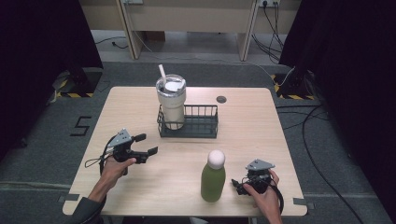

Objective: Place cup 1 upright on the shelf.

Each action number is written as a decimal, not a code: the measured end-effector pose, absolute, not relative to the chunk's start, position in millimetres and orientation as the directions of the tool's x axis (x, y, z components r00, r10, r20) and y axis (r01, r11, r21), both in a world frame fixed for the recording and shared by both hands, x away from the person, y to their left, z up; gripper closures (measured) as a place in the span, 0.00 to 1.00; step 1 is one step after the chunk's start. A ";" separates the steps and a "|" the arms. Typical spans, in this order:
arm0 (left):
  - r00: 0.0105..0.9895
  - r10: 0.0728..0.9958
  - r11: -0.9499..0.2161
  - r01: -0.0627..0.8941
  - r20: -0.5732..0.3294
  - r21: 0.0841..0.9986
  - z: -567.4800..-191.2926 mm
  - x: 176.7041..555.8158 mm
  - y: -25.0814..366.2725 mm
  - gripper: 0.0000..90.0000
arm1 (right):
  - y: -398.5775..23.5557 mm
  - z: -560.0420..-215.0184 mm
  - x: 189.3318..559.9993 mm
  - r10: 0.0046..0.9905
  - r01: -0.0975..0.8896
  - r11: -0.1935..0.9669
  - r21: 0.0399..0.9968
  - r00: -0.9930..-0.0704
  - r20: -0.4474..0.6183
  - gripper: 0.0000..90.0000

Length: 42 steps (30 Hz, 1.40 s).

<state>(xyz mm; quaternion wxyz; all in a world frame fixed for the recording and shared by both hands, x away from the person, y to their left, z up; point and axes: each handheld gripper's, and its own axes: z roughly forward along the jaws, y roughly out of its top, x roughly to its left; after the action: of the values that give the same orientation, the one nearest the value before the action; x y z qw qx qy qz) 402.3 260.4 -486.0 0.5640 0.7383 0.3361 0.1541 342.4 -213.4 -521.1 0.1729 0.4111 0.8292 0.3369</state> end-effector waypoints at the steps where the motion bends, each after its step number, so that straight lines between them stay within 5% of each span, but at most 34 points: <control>1: 0.728 0.668 -0.142 0.324 -0.151 0.936 -487.0 400.9 260.3 0.16 | -213.4 -521.1 342.3 0.799 0.566 0.435 0.701 -0.602 -0.009 0.00; 42: 0.767 0.631 -0.285 0.369 -0.117 0.885 -517.4 360.1 259.0 0.16 | -213.3 -521.1 342.4 0.799 0.566 0.434 0.701 -0.601 -0.009 0.00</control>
<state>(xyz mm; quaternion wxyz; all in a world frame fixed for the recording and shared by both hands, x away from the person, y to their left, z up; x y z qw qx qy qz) 360.1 259.0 -517.4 0.5077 0.7910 0.3162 0.1288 342.4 -213.3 -521.1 0.1729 0.4116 0.8290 0.3369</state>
